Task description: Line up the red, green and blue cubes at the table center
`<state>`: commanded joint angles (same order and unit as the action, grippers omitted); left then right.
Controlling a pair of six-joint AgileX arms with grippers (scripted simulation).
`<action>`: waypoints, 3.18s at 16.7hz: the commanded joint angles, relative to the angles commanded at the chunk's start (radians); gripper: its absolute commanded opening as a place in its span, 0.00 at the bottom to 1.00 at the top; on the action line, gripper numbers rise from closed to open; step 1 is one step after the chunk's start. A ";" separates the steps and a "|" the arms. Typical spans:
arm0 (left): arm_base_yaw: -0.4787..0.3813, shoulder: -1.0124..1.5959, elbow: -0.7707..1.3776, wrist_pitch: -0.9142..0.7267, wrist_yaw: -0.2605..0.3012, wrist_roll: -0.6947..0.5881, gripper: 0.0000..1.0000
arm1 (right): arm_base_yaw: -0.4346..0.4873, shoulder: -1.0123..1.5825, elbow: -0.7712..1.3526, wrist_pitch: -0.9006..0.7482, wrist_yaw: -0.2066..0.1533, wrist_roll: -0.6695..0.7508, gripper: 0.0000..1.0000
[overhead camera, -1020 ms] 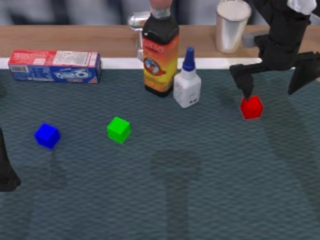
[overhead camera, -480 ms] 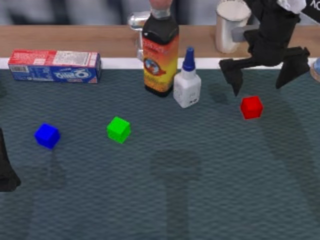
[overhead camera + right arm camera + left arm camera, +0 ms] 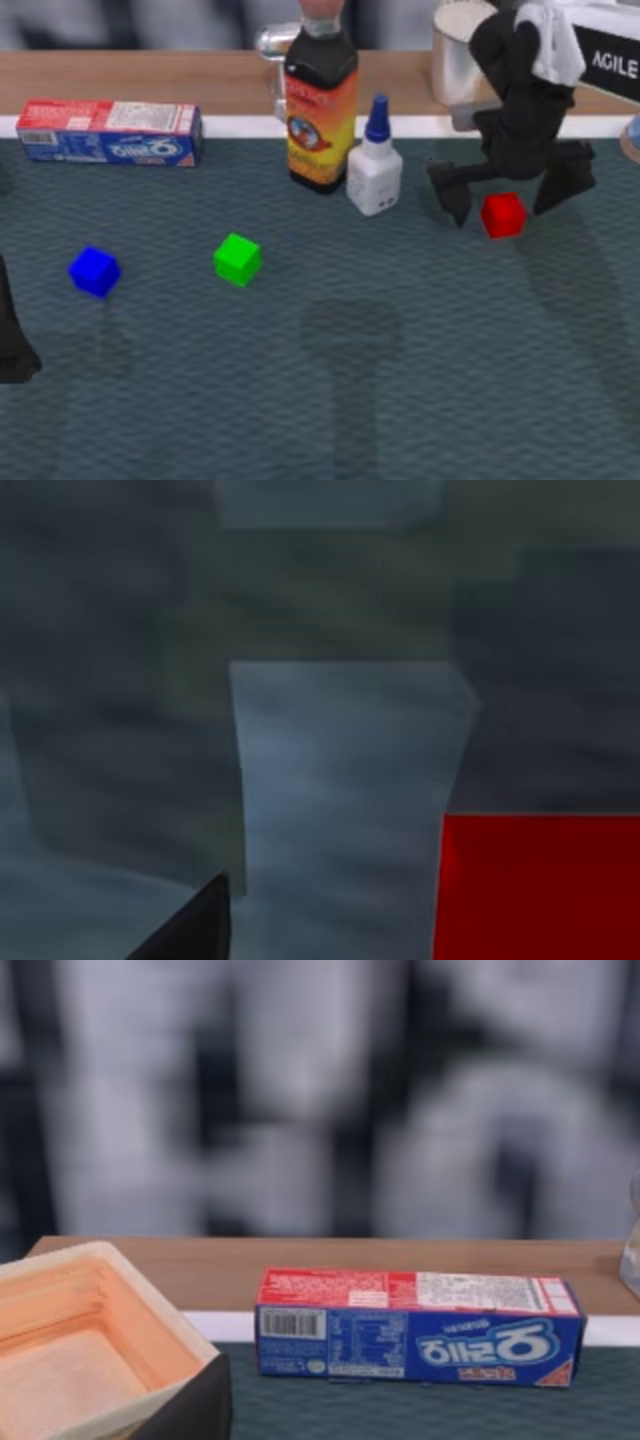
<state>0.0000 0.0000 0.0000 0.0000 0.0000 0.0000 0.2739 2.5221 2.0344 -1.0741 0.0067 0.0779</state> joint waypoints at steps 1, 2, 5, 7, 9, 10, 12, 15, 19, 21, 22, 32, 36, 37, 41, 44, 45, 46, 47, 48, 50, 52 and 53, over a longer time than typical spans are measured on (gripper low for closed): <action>0.000 0.000 0.000 0.000 0.000 0.000 1.00 | 0.000 0.009 -0.022 0.028 0.000 0.001 1.00; 0.000 0.000 0.000 0.000 0.000 0.000 1.00 | 0.001 0.016 -0.037 0.046 0.000 0.001 1.00; 0.000 0.000 0.000 0.000 0.000 0.000 1.00 | 0.001 0.019 -0.043 0.053 0.000 0.001 1.00; 0.000 0.000 0.000 0.000 0.000 0.000 1.00 | 0.001 0.019 -0.043 0.053 0.000 0.001 0.92; 0.000 0.000 0.000 0.000 0.000 0.000 1.00 | 0.001 0.019 -0.043 0.053 0.000 0.001 0.77; 0.000 0.000 0.000 0.000 0.000 0.000 1.00 | 0.001 0.019 -0.043 0.053 0.000 0.001 0.70; 0.000 0.000 0.000 0.000 0.000 0.000 1.00 | 0.001 0.019 -0.043 0.053 0.000 0.001 0.55; 0.000 0.000 0.000 0.000 0.000 0.000 1.00 | 0.001 0.019 -0.043 0.053 0.000 0.001 0.32; 0.000 0.000 0.000 0.000 0.000 0.000 1.00 | 0.001 0.019 -0.043 0.053 0.000 0.001 0.02; 0.000 0.000 0.000 0.000 0.000 0.000 1.00 | 0.001 0.019 -0.043 0.053 0.000 0.001 0.00; 0.000 0.000 0.000 0.000 0.000 0.000 1.00 | 0.001 0.019 -0.043 0.053 0.000 0.001 0.00; 0.000 0.000 0.000 0.000 0.000 0.000 1.00 | 0.000 -0.031 0.029 -0.030 -0.001 0.002 0.00; 0.000 0.000 0.000 0.000 0.000 0.000 1.00 | 0.006 -0.063 0.132 -0.173 0.001 0.000 0.00; 0.000 0.000 0.000 0.000 0.000 0.000 1.00 | 0.007 -0.068 0.145 -0.187 0.002 -0.001 0.00; 0.000 0.000 0.000 0.000 0.000 0.000 1.00 | 0.002 -0.067 0.147 -0.189 0.001 0.001 0.00; 0.000 0.000 0.000 0.000 0.000 0.000 1.00 | 0.036 -0.055 0.172 -0.202 0.002 0.036 0.00; 0.000 0.000 0.000 0.000 0.000 0.000 1.00 | 0.064 -0.046 0.192 -0.213 0.003 0.069 0.00; 0.000 0.000 0.000 0.000 0.000 0.000 1.00 | 0.097 -0.035 0.214 -0.226 0.004 0.112 0.00; 0.000 0.000 0.000 0.000 0.000 0.000 1.00 | 0.137 -0.023 0.239 -0.241 0.005 0.165 0.00; 0.000 0.000 0.000 0.000 0.000 0.000 1.00 | 0.181 -0.011 0.264 -0.257 0.006 0.229 0.00; 0.000 0.000 0.000 0.000 0.000 0.000 1.00 | 0.279 0.014 0.316 -0.294 0.009 0.381 0.00; 0.000 0.000 0.000 0.000 0.000 0.000 1.00 | 0.381 0.038 0.366 -0.331 0.013 0.535 0.00; 0.000 0.000 0.000 0.000 0.000 0.000 1.00 | 0.429 0.048 0.390 -0.347 0.015 0.604 0.00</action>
<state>0.0000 0.0000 0.0000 0.0000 0.0000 0.0000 0.7027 2.5697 2.4240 -1.4213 0.0212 0.6818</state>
